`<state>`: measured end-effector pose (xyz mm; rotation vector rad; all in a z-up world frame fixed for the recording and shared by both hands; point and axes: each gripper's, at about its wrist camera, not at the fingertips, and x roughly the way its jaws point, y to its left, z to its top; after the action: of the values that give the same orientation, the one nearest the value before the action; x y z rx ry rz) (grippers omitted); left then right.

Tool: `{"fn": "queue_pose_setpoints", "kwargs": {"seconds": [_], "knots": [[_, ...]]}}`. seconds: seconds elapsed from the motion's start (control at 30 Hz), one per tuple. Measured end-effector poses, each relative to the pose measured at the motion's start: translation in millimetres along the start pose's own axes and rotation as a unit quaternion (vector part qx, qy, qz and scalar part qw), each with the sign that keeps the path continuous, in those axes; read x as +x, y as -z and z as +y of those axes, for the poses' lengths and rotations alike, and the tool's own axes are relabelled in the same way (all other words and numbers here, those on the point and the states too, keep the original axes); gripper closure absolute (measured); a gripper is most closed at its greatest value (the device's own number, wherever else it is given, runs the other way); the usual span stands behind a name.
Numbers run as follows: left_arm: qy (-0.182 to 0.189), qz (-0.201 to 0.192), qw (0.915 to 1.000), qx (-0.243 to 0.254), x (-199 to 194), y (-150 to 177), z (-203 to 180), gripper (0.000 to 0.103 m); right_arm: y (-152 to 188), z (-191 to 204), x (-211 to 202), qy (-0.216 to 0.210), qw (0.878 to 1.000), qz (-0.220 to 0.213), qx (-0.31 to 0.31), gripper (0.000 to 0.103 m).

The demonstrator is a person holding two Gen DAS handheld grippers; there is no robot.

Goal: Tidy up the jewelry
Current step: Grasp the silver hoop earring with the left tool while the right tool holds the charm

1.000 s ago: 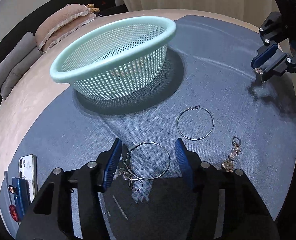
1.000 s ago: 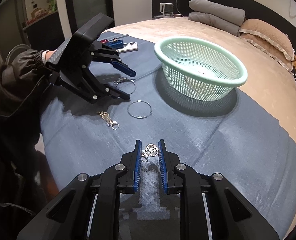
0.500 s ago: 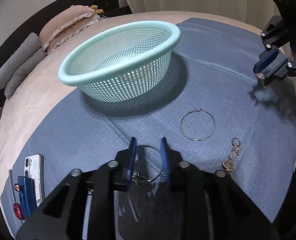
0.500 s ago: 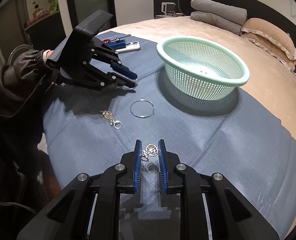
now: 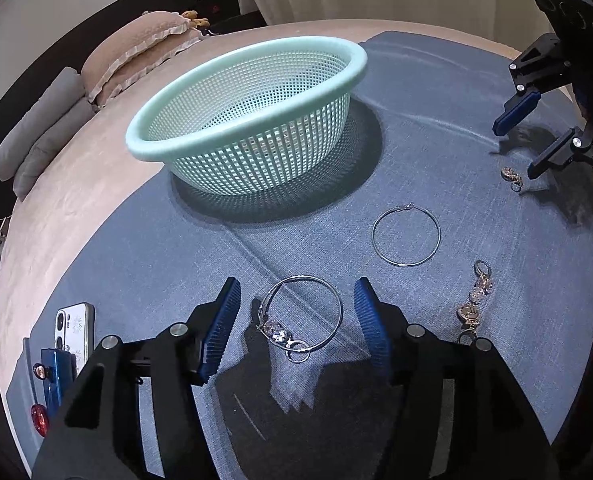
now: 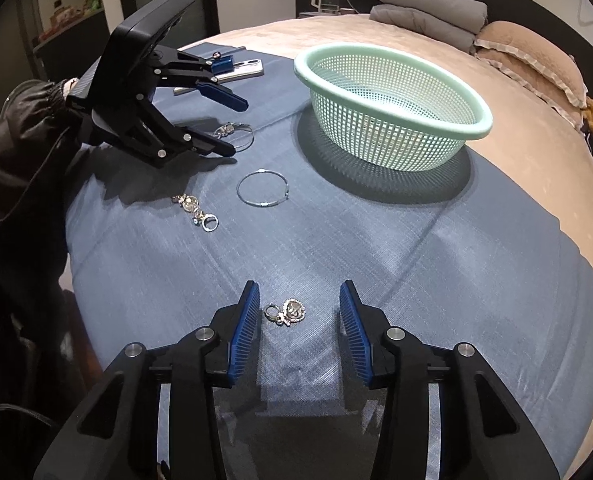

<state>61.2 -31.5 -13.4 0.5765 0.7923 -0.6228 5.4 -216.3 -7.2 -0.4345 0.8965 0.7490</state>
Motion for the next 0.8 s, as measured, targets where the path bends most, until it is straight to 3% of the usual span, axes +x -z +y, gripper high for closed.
{"fn": "queue_pose_setpoints", "kwargs": {"seconds": [0.13,0.2,0.33,0.4,0.43,0.8], "knots": [[0.003,0.002,1.0000,-0.002,3,1,1,0.044,2,3,8,-0.004,1.000,0.019,-0.010,0.064],[0.020,0.006,0.9998,-0.007,5,2,1,0.053,3,7,14,0.000,0.999,0.032,-0.016,0.064],[0.025,0.011,0.9996,0.000,6,2,-3,0.059,3,11,21,0.008,0.999,0.046,-0.026,0.064],[0.027,0.012,0.9996,-0.004,6,2,-2,0.059,2,16,22,0.010,0.998,0.047,-0.041,0.073],[0.028,0.013,0.9995,-0.006,6,2,-2,0.059,1,19,22,0.013,0.998,0.048,-0.048,0.090],[0.029,0.000,0.9996,-0.006,-2,0,2,0.060,1,18,9,0.038,0.997,0.031,-0.052,0.093]]}}
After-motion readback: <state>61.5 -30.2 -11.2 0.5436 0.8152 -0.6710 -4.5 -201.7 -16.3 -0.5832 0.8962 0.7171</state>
